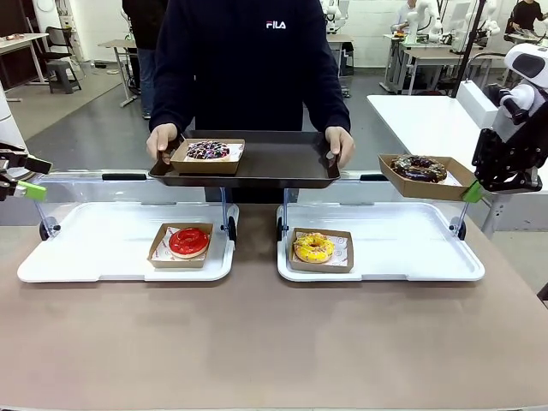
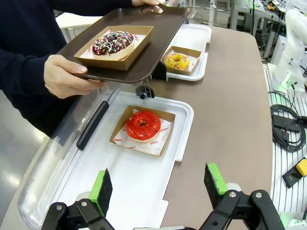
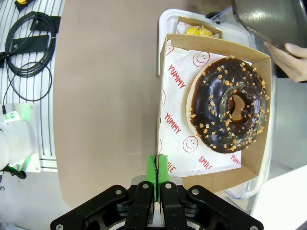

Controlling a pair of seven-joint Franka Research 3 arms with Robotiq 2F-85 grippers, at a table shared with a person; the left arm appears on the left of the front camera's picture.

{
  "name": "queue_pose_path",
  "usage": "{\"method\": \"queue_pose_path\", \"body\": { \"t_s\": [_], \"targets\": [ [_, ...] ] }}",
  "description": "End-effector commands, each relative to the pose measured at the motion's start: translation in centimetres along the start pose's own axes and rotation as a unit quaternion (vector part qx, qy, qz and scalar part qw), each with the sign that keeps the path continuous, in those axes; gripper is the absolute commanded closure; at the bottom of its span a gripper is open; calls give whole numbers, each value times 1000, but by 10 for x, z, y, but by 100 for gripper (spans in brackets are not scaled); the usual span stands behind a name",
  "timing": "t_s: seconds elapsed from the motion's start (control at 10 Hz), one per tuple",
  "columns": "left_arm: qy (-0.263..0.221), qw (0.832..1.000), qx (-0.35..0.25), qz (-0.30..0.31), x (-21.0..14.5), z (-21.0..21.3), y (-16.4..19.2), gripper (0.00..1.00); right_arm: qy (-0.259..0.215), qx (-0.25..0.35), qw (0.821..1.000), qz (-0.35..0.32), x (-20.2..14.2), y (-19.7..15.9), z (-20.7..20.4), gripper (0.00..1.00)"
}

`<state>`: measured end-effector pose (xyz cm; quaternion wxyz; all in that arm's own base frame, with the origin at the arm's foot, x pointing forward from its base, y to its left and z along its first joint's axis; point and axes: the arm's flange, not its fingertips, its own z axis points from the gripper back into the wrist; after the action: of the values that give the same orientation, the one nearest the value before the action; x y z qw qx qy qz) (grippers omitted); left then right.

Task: Provide the desired donut to the person.
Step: Place the picked Paper togo box onto the Handle tray extended by the person.

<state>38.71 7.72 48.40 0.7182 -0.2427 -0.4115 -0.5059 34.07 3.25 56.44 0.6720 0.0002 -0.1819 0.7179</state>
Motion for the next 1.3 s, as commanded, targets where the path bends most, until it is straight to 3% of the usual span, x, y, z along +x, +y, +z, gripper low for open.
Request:
{"method": "queue_pose_path", "body": {
  "t_s": [0.0,0.5,0.8,1.0,1.2],
  "targets": [
    [-2,1000,0,0,-1,1,0,0,5,2,1000,-1,1,1,0,100],
    [-2,1000,0,0,-1,1,0,0,0,0,1000,0,0,0,0,99],
    [-2,1000,0,0,-1,1,0,0,-19,7,999,-37,111,-51,15,99],
    [-2,1000,0,0,-1,1,0,0,10,-16,996,-83,179,-91,3,99],
    [-2,1000,0,0,-1,1,0,0,32,-24,994,-102,220,-125,-27,99]
  ]
}}
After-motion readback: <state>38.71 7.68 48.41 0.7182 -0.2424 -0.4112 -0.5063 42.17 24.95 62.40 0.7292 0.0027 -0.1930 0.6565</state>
